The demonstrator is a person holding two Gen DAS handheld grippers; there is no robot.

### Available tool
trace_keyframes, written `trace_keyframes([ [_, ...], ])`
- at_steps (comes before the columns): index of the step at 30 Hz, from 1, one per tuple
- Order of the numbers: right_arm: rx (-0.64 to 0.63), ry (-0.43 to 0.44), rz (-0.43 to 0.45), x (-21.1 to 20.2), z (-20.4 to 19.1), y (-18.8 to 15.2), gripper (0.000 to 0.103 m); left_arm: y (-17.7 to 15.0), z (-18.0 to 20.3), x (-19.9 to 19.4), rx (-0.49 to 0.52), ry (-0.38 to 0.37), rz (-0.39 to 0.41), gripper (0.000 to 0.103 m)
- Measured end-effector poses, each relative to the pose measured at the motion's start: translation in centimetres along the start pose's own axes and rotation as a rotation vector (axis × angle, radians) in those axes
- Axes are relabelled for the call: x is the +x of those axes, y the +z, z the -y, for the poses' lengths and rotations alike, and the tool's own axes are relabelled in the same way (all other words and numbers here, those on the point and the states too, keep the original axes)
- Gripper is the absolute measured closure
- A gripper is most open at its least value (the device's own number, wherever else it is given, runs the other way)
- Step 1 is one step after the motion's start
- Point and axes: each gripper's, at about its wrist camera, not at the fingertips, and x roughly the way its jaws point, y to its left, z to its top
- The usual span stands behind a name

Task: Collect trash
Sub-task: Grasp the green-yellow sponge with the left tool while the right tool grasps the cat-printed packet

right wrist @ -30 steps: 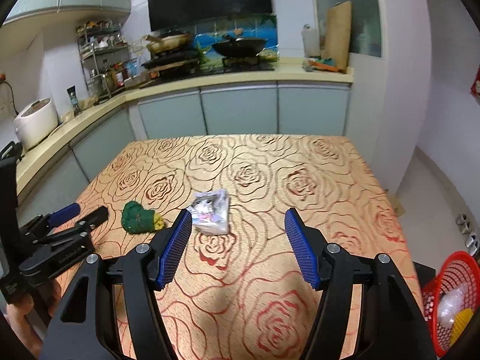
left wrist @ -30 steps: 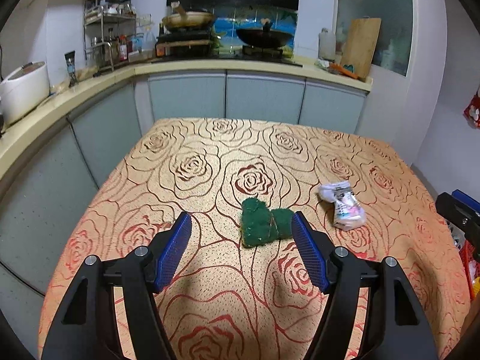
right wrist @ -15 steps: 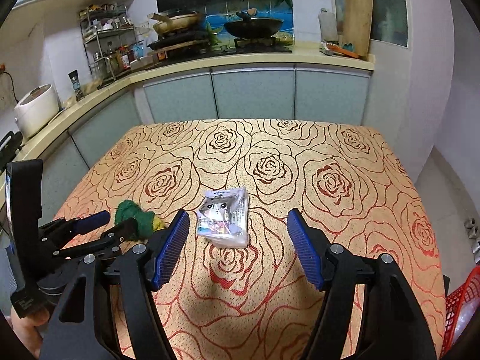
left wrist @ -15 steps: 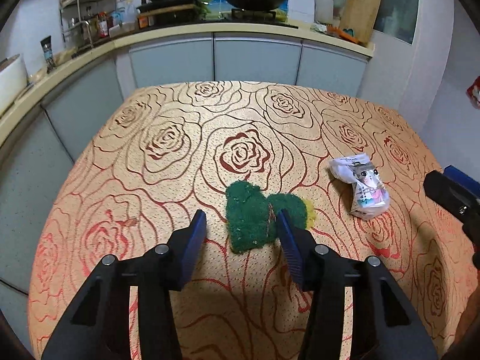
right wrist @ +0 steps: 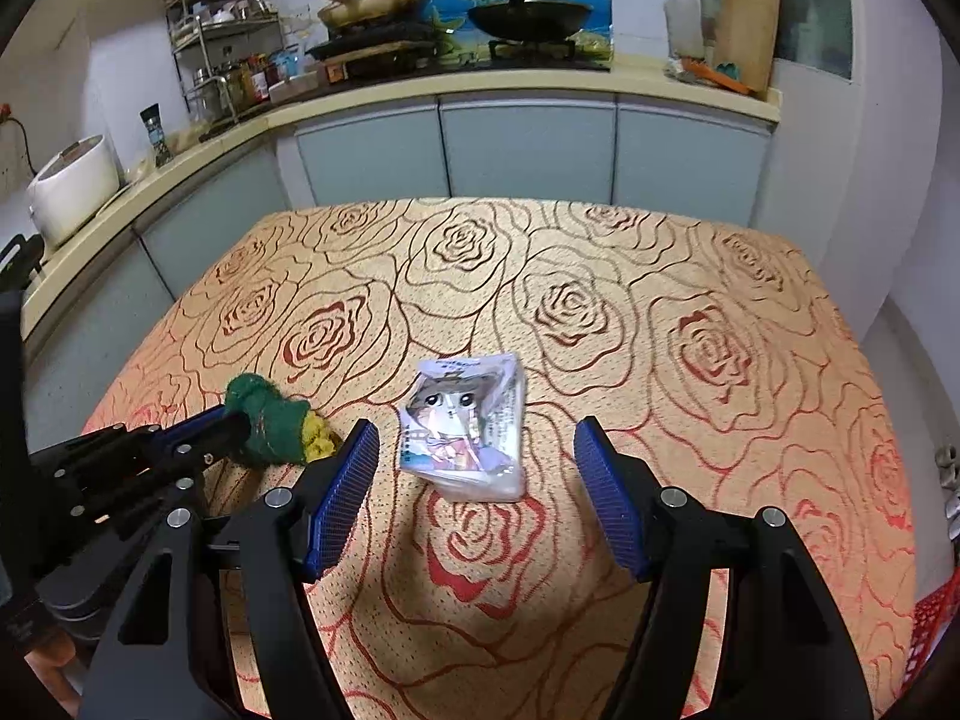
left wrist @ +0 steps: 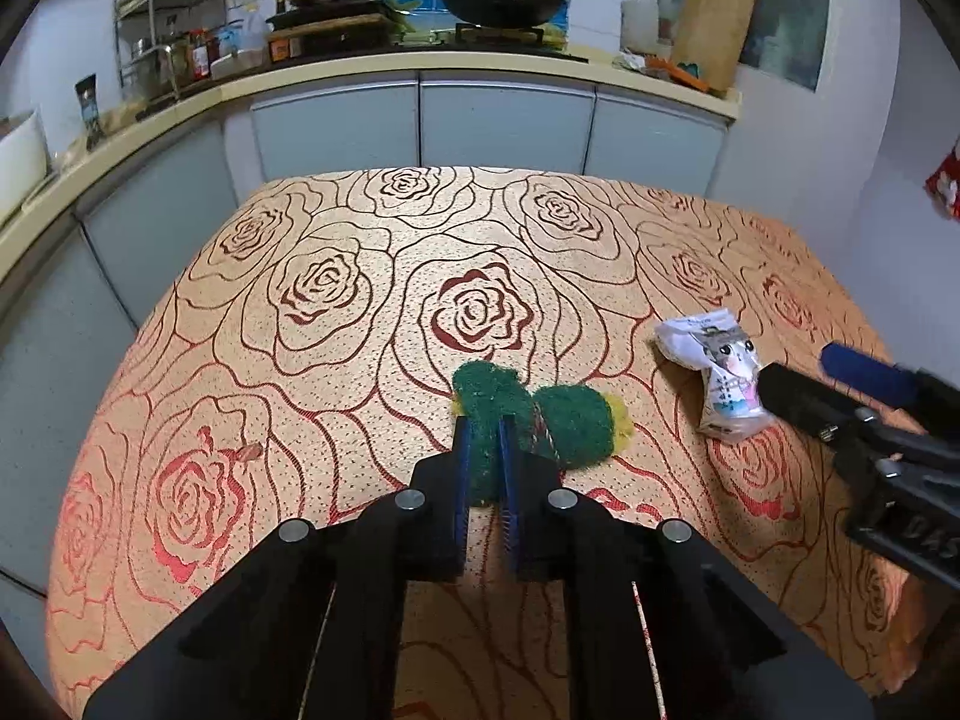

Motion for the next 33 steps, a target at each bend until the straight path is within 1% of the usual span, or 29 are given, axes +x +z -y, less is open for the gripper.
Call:
trace_keyframes([
  [6, -0.008, -0.020, -0.050, 2.0, -0.7, 0.0, 0.038, 0.0, -0.9, -0.3, -0.036, -0.043, 0.010, 0.094],
  [8, -0.004, -0.020, -0.063, 2.5, -0.7, -0.1, 0.038, 0.0, -1.2, -0.3, -0.050, -0.051, 0.013, 0.089],
  [11, -0.011, -0.027, -0.077, 3.0, -0.9, -0.1, 0.039, 0.1, -1.6, -0.6, -0.067, -0.069, 0.024, 0.073],
  [12, -0.013, -0.024, -0.081, 3.2, -0.9, -0.1, 0.044, 0.2, -1.6, -0.7, -0.067, -0.068, 0.032, 0.063],
  [13, -0.013, -0.023, -0.087, 3.3, -0.9, -0.1, 0.048, 0.2, -1.5, -0.8, -0.066, -0.070, 0.040, 0.055],
  [14, -0.012, -0.023, -0.092, 3.4, -0.8, -0.1, 0.051, 0.3, -1.4, -1.0, -0.063, -0.073, 0.049, 0.052],
  [15, -0.010, -0.020, -0.097, 3.5, -0.7, -0.2, 0.052, 0.4, -1.2, -1.1, -0.057, -0.076, 0.055, 0.046],
  [16, -0.010, -0.018, -0.097, 3.5, -0.7, -0.2, 0.052, 0.5, -1.1, -1.1, -0.052, -0.075, 0.057, 0.044],
  [20, -0.020, -0.025, -0.092, 3.1, -0.4, -0.4, 0.056, 1.0, -0.6, -0.5, -0.027, -0.073, 0.036, 0.043],
  [24, -0.005, -0.024, -0.086, 2.5, 0.5, -0.6, 0.058, 1.7, -0.3, 1.5, -0.009, -0.094, -0.029, 0.040],
  [26, 0.002, -0.026, -0.080, 2.1, 1.0, -0.7, 0.058, 1.8, -0.1, 2.1, -0.004, -0.111, -0.048, 0.038],
  [32, 0.025, -0.032, -0.066, 1.2, 2.1, -0.7, 0.058, 2.2, 1.1, 3.3, 0.039, -0.109, -0.065, 0.038],
  [33, 0.029, -0.033, -0.063, 1.1, 2.3, -0.8, 0.058, 2.2, 1.2, 3.4, 0.042, -0.111, -0.065, 0.040],
])
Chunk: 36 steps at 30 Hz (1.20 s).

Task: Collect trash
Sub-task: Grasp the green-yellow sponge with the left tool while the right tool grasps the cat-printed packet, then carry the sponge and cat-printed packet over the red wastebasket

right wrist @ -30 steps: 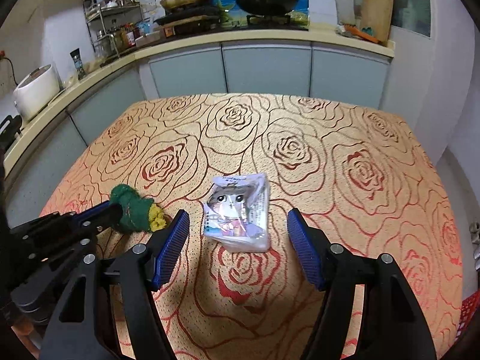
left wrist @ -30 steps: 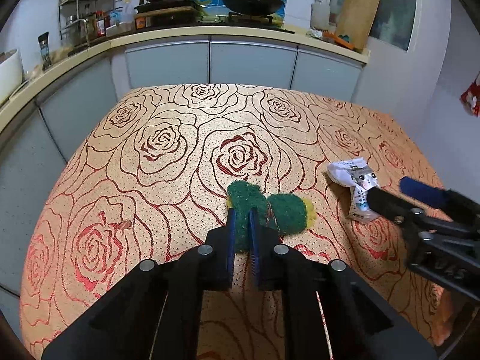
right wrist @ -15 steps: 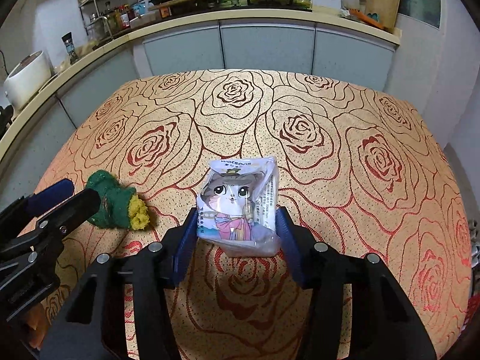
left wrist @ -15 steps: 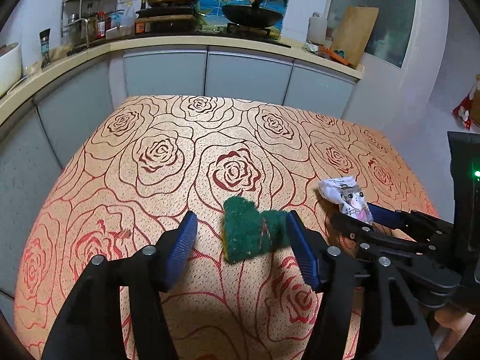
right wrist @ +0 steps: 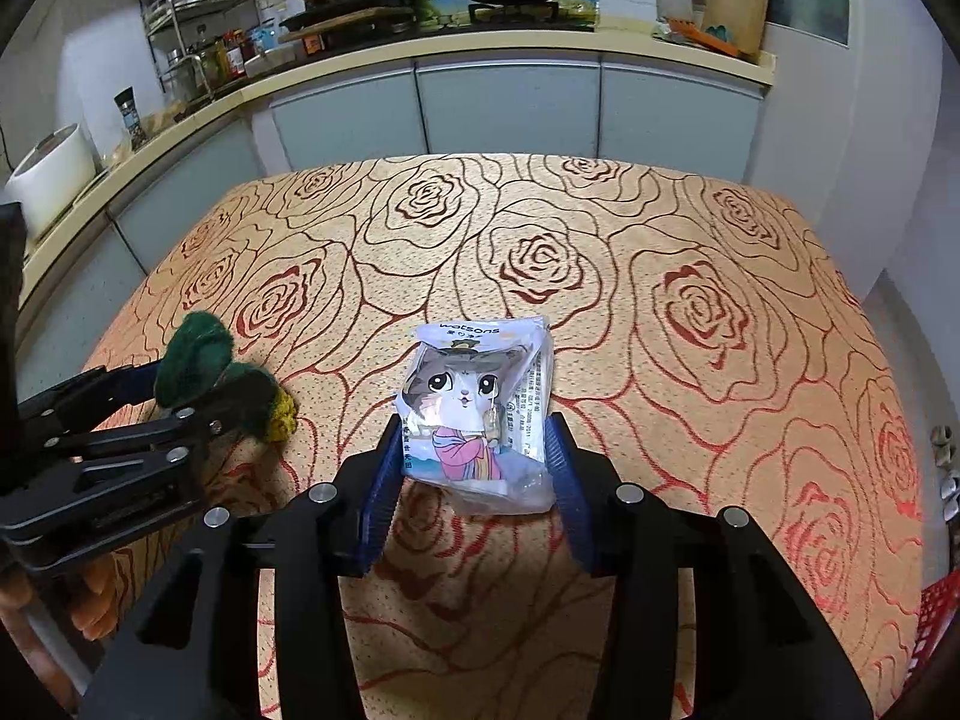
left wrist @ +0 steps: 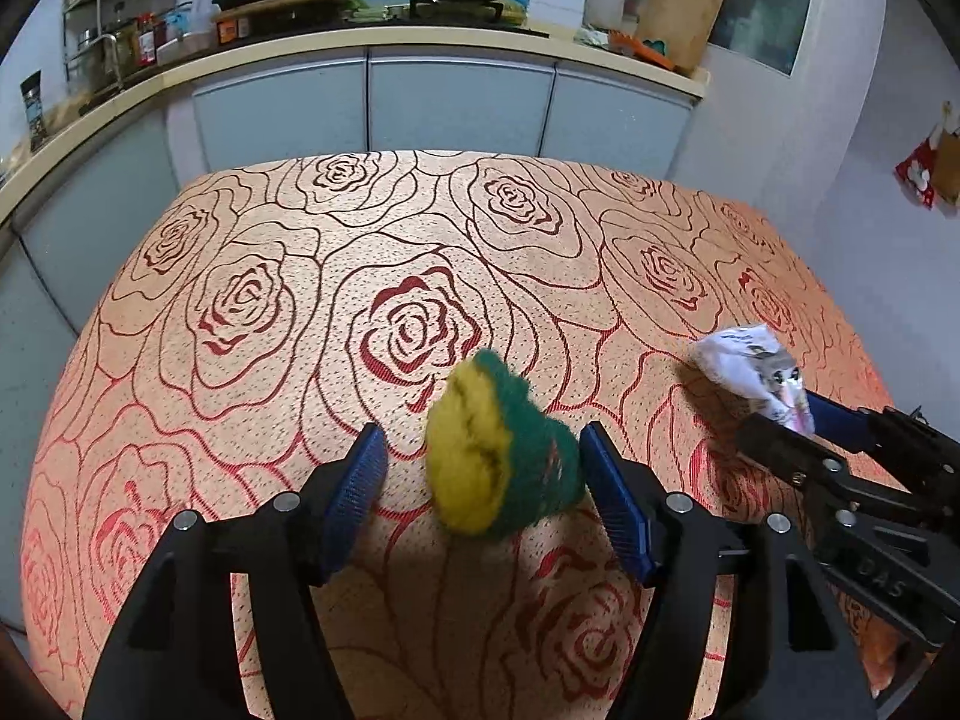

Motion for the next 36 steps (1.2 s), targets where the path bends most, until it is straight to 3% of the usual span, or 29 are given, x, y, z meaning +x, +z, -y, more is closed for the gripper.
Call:
trace_keyframes([
  [6, 0.017, -0.001, 0.010, -0.5, 0.6, -0.2, 0.058, 0.0, 0.6, -0.1, 0.016, -0.025, 0.012, 0.070],
  [10, 0.019, 0.001, 0.020, -0.9, 0.6, -0.3, 0.058, -0.2, 0.6, -0.4, 0.017, -0.021, 0.031, 0.076],
  [19, 0.032, 0.006, 0.053, -2.7, 0.9, -0.4, 0.058, -0.5, 1.0, -2.6, 0.039, 0.038, 0.099, 0.078],
  [27, 0.031, -0.008, 0.128, -6.3, 0.8, -0.2, 0.058, -0.1, 3.4, -7.0, 0.111, 0.110, 0.209, 0.078],
  [36, 0.055, -0.008, 0.212, -11.0, 1.5, -0.2, 0.058, 0.3, 5.0, -11.8, 0.115, 0.118, 0.307, 0.078],
])
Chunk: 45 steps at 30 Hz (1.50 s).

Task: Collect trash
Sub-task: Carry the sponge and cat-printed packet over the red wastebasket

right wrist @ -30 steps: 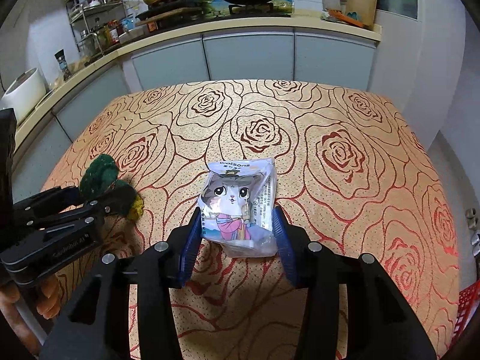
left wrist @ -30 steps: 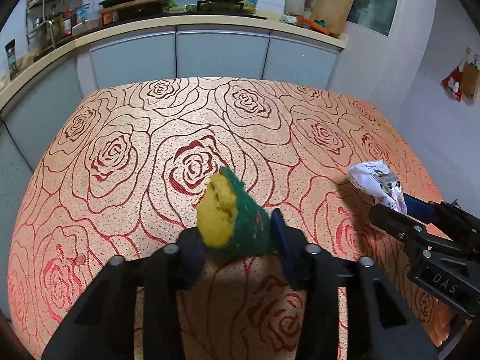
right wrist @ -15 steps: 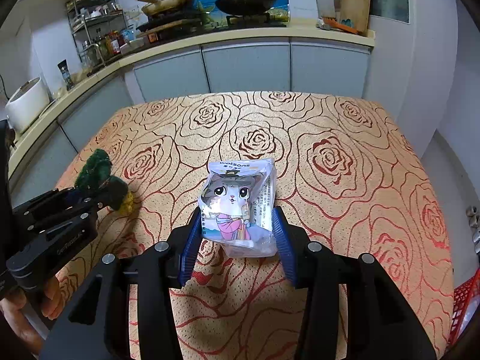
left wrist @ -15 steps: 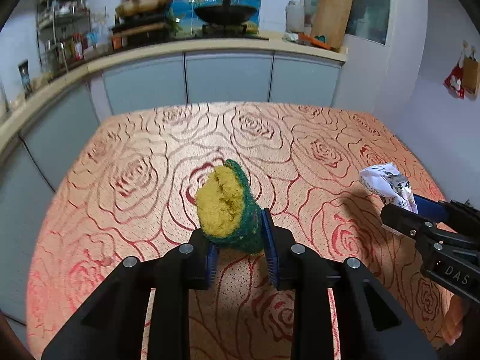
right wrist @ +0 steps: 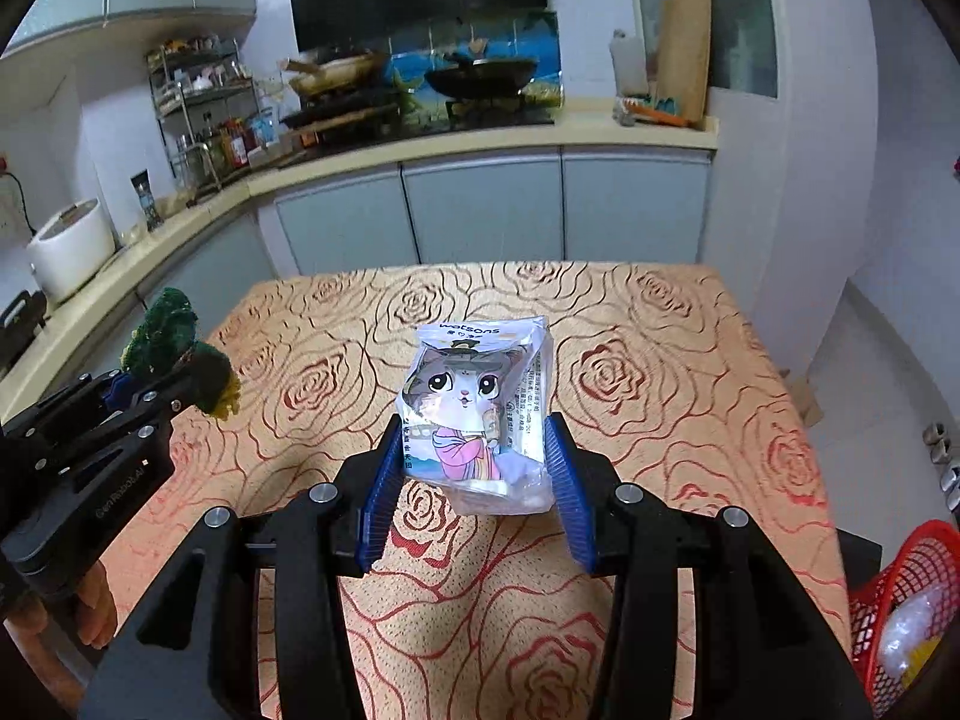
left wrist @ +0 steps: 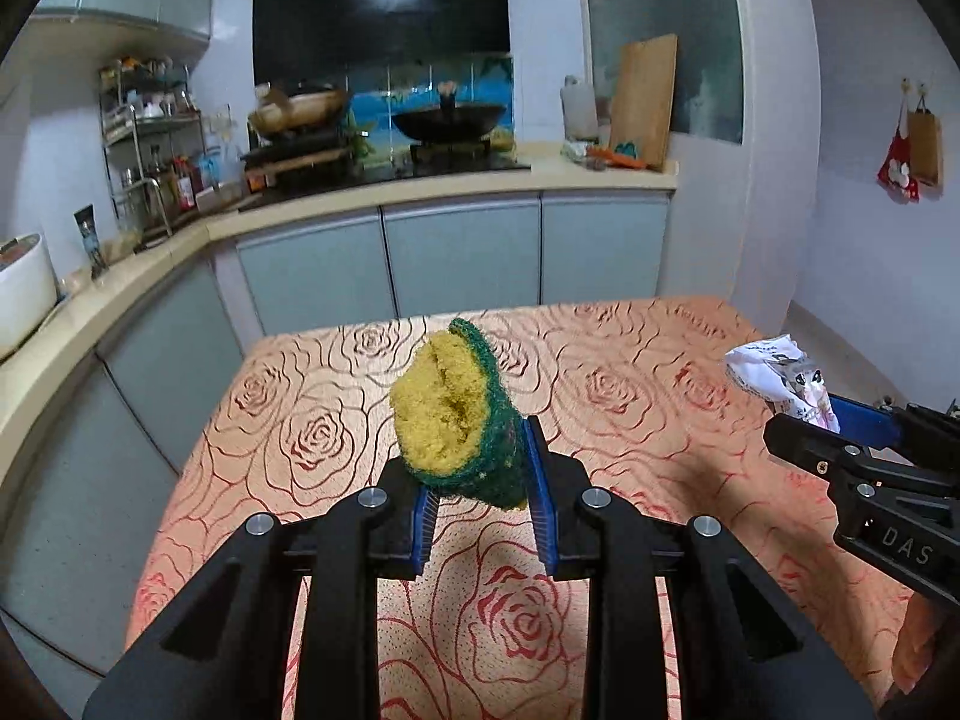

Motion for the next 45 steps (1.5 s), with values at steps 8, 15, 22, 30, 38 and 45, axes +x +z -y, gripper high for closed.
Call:
trace_keyframes([
  [8, 0.027, -0.014, 0.058, -3.8, 1.3, 0.0, 0.058, 0.8, 1.5, -3.3, 0.018, -0.015, 0.051, 0.078],
  [15, 0.057, -0.051, 0.088, -6.6, 3.4, -0.5, 0.058, 0.5, 3.5, -5.6, 0.024, -0.055, 0.078, 0.078],
  [22, 0.091, -0.103, 0.109, -9.0, 5.8, -1.2, 0.058, 0.2, 6.2, -6.7, 0.045, -0.108, 0.087, 0.078],
  [30, 0.136, -0.173, 0.136, -11.8, 9.2, -2.2, 0.058, 0.2, 10.1, -7.3, 0.079, -0.175, 0.093, 0.078],
  [38, 0.191, -0.258, 0.140, -14.1, 13.0, -3.8, 0.058, 0.0, 14.4, -7.7, 0.119, -0.249, 0.094, 0.078],
  [45, 0.250, -0.333, 0.127, -15.8, 16.4, -5.8, 0.058, -0.5, 18.7, -7.6, 0.164, -0.327, 0.079, 0.078],
])
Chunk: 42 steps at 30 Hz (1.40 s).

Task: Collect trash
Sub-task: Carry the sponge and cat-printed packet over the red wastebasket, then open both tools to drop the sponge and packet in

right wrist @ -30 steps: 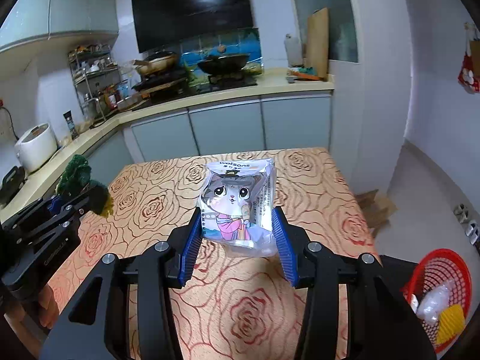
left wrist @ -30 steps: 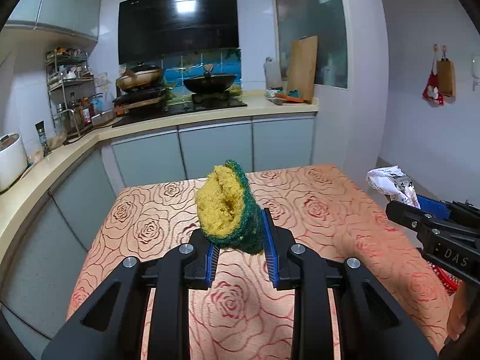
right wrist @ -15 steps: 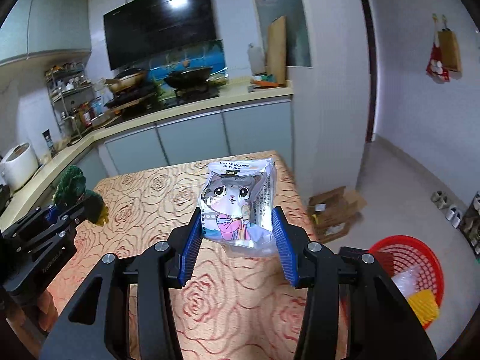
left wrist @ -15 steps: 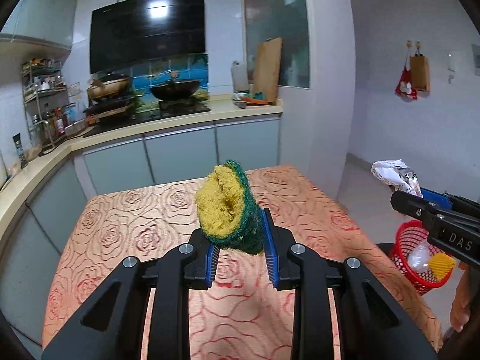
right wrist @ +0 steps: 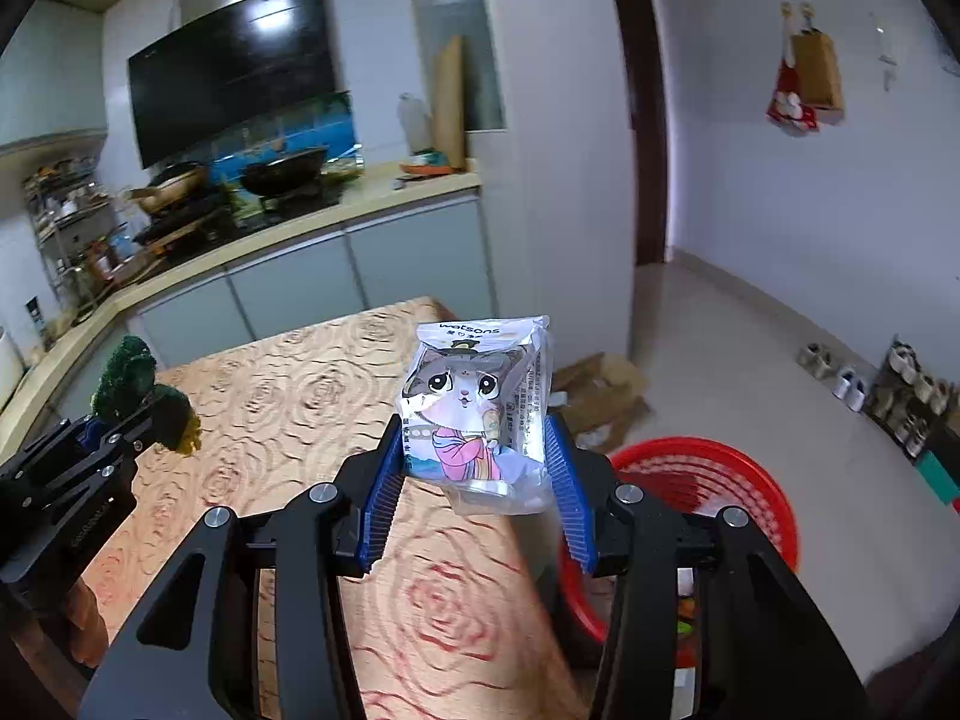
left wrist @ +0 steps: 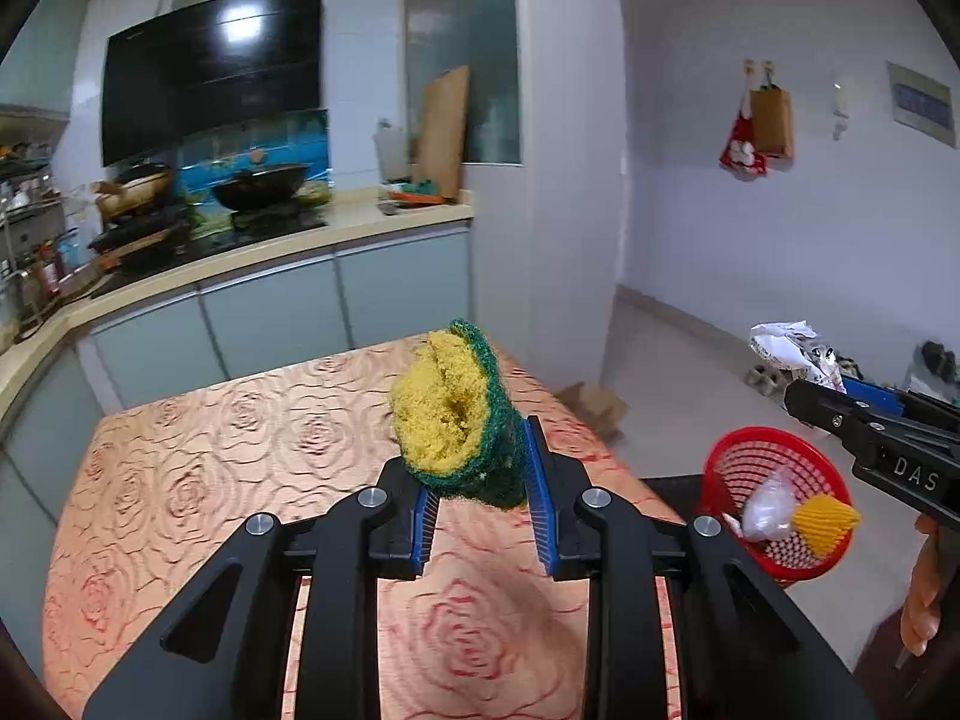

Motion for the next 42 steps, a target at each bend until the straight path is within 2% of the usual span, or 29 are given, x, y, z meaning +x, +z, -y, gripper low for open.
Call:
trace_keyframes([
  [8, 0.052, -0.087, -0.025, -0.3, 4.9, -1.2, 0.058, 0.1, 4.7, 2.4, 0.046, -0.109, -0.045, 0.078],
  [17, 0.132, -0.207, -0.114, 1.0, 11.8, -3.6, 0.058, -0.3, 12.0, 6.8, 0.153, -0.283, -0.130, 0.078],
  [24, 0.145, -0.235, -0.186, 2.6, 14.5, -5.1, 0.058, -1.4, 16.9, 11.6, 0.217, -0.441, -0.250, 0.078],
  [31, 0.139, -0.201, -0.257, 5.3, 16.0, -5.8, 0.058, -2.7, 18.6, 14.7, 0.260, -0.524, -0.324, 0.077],
  [35, 0.143, -0.176, -0.276, 6.5, 16.2, -5.9, 0.058, -2.9, 18.6, 15.3, 0.278, -0.558, -0.334, 0.068],
  [38, 0.148, -0.162, -0.288, 7.1, 16.5, -6.1, 0.056, -3.0, 18.7, 15.3, 0.291, -0.567, -0.327, 0.055],
  [42, 0.175, -0.135, -0.293, 7.3, 16.6, -6.2, 0.049, -2.9, 18.6, 15.1, 0.283, -0.566, -0.315, 0.045],
])
